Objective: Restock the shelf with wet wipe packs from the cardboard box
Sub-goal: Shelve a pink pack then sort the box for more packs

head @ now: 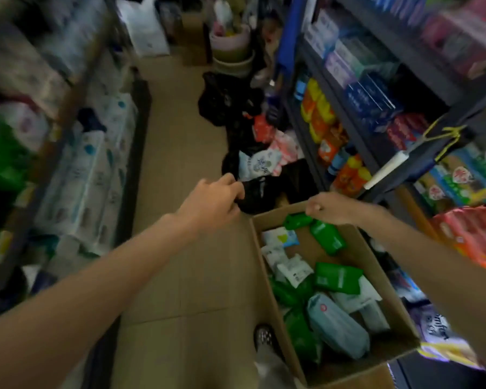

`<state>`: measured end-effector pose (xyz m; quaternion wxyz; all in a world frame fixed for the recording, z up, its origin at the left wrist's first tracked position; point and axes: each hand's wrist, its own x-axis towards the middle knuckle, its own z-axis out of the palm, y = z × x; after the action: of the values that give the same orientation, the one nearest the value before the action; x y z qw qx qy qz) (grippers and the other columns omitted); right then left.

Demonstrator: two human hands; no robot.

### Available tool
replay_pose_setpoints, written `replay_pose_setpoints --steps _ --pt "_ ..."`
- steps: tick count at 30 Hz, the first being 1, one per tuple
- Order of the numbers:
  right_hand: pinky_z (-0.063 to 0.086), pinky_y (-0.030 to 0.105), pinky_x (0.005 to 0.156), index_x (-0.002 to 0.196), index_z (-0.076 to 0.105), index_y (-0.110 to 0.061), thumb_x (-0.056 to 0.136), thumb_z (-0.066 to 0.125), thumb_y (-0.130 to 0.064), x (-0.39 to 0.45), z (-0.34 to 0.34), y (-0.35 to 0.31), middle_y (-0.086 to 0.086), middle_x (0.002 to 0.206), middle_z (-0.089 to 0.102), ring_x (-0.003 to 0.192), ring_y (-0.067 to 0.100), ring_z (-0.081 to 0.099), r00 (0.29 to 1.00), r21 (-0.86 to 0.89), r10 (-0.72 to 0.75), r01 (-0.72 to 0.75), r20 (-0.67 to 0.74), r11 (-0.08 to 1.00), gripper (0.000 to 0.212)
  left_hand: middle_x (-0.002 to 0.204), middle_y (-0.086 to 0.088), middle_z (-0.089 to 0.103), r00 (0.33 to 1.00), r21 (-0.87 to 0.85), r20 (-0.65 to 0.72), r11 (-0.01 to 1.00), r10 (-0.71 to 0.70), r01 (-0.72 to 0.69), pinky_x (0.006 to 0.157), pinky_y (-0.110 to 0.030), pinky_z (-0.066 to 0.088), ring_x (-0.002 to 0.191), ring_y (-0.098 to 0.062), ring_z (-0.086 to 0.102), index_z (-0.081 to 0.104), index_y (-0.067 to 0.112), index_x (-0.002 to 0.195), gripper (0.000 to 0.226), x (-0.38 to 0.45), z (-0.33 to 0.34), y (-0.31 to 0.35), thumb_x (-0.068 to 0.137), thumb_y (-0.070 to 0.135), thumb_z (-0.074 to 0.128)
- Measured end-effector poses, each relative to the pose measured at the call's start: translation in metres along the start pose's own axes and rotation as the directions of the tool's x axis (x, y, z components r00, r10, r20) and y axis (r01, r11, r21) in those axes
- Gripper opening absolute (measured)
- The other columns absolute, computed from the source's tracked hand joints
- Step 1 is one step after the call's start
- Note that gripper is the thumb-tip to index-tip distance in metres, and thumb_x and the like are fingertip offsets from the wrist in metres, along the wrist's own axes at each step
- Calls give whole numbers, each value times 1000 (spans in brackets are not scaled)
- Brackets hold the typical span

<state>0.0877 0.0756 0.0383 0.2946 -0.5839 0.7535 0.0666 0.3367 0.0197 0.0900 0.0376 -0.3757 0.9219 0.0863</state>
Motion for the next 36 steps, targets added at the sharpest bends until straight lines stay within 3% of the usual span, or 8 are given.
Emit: replay_pose_setpoints --steps 6,15,25,27,29,31,33,36 --pt "35 29 63 92 59 1 95 41 -9 85 102 129 20 98 58 108 35 56 969 95 164 -184 187 978 20 123 -6 43 993 -213 116 977 20 5 85 -33 40 105 -27 52 50 10 119 31 120 118 42 89 16 48" --pt "18 35 116 144 21 2 92 50 -5 198 180 211 22 154 2 142 37 12 947 245 297 -320 125 915 60 122 -7 39 970 -390 242 913 -20 116 76 -36 49 97 -23 55 40 10 129 41 193 248 85 89 13 50" --pt "43 32 83 109 66 -11 91 48 -13 193 225 199 14 121 52 107 31 53 966 167 246 -257 84 952 25 128 -9 43 889 -492 415 774 -194 399 83 -35 48 100 -24 57 42 8 126 38 193 285 82 90 14 54" --pt "40 27 75 100 69 -7 90 51 -10 187 213 189 12 118 51 101 30 54 988 227 150 -136 -47 964 20 126 -15 48 720 -577 616 439 -320 689 75 -31 47 95 -24 58 43 8 123 33 197 282 89 93 20 51" --pt "49 32 74 86 72 -10 86 55 -5 178 187 175 11 121 54 93 32 60 964 296 -26 107 -265 949 18 115 -22 55 414 -461 884 -268 -214 846 69 -34 52 85 -26 60 47 4 122 47 205 270 95 93 42 47" --pt "55 37 61 73 71 -11 79 55 -4 164 157 162 10 121 59 75 32 66 869 276 -211 359 -448 892 18 110 -26 60 414 -300 909 -620 45 725 73 -42 56 89 -33 64 52 3 121 70 210 262 89 88 63 38" --pt "55 36 56 67 68 -11 77 55 -3 154 135 153 5 117 63 66 28 66 808 265 -331 499 -488 825 18 112 -21 66 555 -303 826 -752 99 585 76 -37 58 91 -29 68 57 7 118 61 210 253 77 89 58 39" --pt "56 38 65 61 64 -13 79 54 5 152 122 149 -6 103 65 78 20 68 846 533 -286 511 -450 674 28 96 -8 73 618 -460 784 -618 53 637 65 -26 60 81 -17 72 59 12 111 25 205 238 65 91 21 49"
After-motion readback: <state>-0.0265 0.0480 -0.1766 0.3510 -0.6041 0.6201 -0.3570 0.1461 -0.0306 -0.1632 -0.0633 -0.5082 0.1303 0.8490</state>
